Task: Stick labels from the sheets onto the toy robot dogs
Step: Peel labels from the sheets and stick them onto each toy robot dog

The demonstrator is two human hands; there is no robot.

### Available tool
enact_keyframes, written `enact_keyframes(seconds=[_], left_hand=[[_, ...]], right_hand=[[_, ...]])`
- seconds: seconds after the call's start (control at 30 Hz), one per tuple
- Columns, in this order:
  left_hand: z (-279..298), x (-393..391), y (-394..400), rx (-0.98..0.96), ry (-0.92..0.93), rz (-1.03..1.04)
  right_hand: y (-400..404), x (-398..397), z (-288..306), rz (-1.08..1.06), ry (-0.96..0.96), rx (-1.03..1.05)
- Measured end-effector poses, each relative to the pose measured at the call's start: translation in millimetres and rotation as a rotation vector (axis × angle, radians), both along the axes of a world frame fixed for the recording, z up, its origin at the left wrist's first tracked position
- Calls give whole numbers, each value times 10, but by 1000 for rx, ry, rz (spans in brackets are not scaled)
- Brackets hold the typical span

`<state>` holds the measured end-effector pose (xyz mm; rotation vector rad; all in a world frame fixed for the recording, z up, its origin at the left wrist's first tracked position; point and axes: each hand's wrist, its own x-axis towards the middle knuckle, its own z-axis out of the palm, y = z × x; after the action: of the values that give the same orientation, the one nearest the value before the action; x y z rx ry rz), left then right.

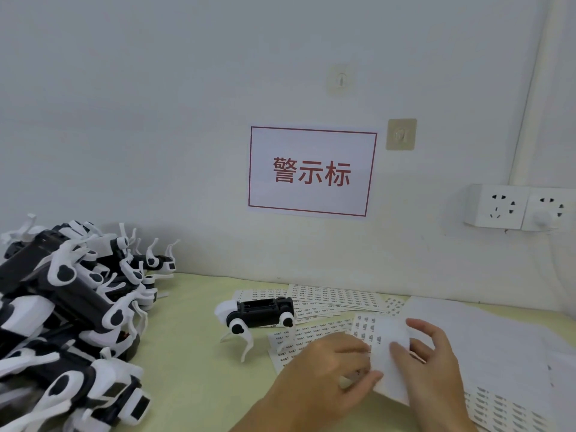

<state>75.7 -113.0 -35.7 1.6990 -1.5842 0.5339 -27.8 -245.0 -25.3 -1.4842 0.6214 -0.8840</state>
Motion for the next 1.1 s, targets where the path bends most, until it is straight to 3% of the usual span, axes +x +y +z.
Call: enact_keyframes(seconds=[0.23,0.3,0.37,0.7,1.1], left_hand=[[125,-30,-51,-63,742,168],[134,-41,-72,-50,990,129],[118,-59,-83,-69,1093,62],[87,-33,-54,-285,1153,-9],[37,-75,-81,-150,877,62]], right_hand=[[63,-22,24,83,37,-117],[80,-28,28,133,44,-144],[89,-29,30,172,49,-156],[73,-9,41,280,130,-121],[50,-19,0,267,83,-202]])
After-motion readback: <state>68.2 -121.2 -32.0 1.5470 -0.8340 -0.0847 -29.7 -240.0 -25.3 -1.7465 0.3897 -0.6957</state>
